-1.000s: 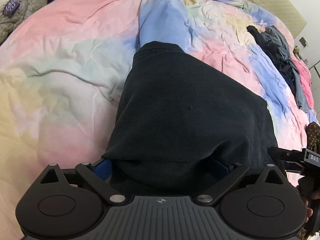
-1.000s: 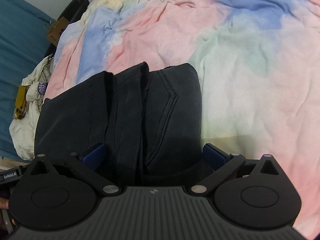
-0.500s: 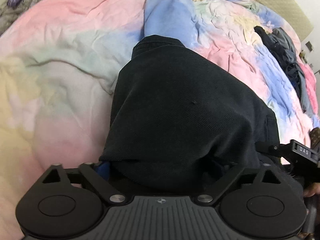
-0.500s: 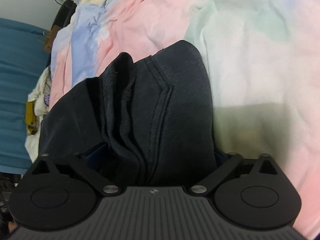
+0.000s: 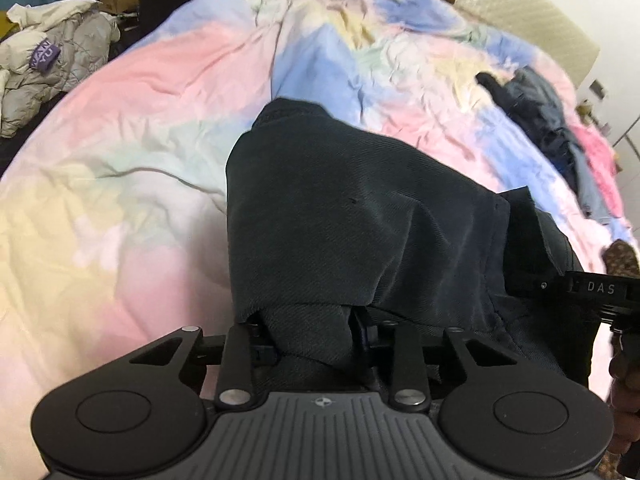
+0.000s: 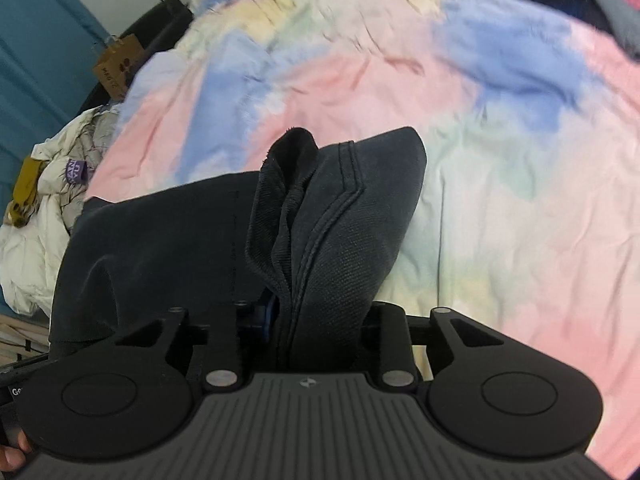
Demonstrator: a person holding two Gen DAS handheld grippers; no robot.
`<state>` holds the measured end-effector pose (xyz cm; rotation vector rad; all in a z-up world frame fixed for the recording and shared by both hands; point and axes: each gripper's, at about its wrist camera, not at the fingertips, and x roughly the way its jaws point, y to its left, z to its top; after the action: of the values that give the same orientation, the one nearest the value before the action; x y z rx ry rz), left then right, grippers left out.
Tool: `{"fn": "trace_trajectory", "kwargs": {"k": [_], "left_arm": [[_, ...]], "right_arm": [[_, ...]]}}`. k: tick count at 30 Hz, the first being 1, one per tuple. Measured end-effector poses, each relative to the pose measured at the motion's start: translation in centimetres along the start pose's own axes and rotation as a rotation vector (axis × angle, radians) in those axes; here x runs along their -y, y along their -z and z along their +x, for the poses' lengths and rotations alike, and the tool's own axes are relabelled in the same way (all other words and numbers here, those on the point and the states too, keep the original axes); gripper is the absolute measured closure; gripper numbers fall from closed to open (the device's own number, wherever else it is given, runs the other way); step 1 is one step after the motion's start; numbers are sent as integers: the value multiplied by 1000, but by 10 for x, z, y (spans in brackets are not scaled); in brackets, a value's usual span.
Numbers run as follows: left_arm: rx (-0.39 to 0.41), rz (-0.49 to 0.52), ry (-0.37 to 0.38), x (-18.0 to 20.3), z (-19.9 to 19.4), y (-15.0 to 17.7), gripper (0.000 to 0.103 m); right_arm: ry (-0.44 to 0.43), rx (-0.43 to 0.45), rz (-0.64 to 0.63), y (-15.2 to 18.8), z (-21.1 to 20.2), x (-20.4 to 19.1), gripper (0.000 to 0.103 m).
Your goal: Fold clothes
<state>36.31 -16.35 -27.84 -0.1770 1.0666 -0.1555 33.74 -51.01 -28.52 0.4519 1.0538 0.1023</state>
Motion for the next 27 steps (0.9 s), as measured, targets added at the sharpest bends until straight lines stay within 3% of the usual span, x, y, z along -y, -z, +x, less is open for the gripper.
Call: {"fn": "trace_trajectory", "kwargs": {"k": [7, 15, 27], "left_arm": [[25, 33, 44, -1, -74, 31, 71], [9, 119, 112, 5, -136, 71, 71], [17, 185, 220, 46, -157, 98, 71]], "right_arm": [[-6, 40, 29, 42, -65, -20, 72], [43, 94, 81, 99, -130, -30, 71], [88, 206, 135, 134, -186, -4, 71]]}}
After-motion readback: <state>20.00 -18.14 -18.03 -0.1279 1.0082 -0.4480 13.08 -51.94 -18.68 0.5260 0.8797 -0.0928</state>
